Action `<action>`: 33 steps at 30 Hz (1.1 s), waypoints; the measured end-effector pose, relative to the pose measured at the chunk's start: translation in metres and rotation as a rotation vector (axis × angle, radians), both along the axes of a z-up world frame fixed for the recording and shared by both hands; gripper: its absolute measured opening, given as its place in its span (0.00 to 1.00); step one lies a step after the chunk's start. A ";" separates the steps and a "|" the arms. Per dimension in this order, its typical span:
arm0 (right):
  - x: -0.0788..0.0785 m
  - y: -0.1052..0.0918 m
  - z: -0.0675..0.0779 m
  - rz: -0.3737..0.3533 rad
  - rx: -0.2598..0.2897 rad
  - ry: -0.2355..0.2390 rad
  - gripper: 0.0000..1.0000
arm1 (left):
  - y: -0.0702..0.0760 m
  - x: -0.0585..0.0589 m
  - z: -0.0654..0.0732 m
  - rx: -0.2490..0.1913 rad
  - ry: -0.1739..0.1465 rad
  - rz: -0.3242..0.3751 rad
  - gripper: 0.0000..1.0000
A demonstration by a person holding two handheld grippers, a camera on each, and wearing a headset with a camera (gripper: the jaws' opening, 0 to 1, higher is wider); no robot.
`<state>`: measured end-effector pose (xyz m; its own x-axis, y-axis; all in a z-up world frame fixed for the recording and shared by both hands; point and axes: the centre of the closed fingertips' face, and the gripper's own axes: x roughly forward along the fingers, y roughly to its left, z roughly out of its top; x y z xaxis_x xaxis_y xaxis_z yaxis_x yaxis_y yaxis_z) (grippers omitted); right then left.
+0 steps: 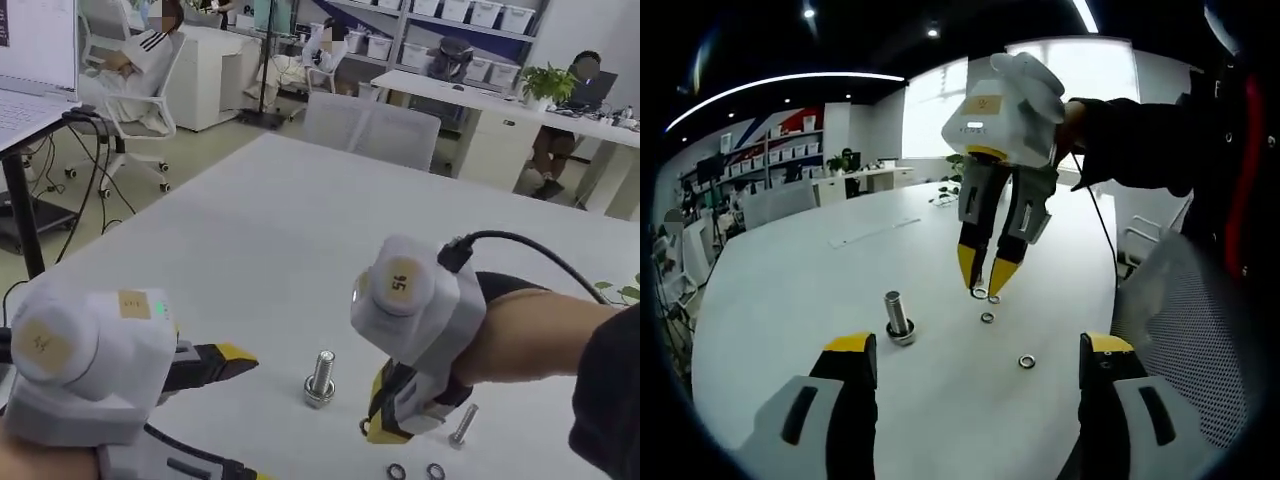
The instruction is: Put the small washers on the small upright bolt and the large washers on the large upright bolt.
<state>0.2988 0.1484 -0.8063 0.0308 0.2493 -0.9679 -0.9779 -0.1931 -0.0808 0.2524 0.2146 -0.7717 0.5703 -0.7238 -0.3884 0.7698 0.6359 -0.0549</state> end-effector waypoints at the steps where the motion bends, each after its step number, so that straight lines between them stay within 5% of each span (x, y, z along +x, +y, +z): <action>1: 0.003 -0.003 0.003 -0.010 0.000 -0.008 0.14 | -0.002 0.001 0.000 0.003 -0.001 -0.008 0.83; 15: 0.027 -0.029 0.026 -0.092 0.018 -0.053 0.14 | -0.013 0.006 0.006 0.025 -0.006 -0.070 0.83; 33: 0.051 -0.070 0.048 -0.190 0.030 -0.101 0.14 | -0.053 0.013 0.011 0.024 -0.009 -0.180 0.83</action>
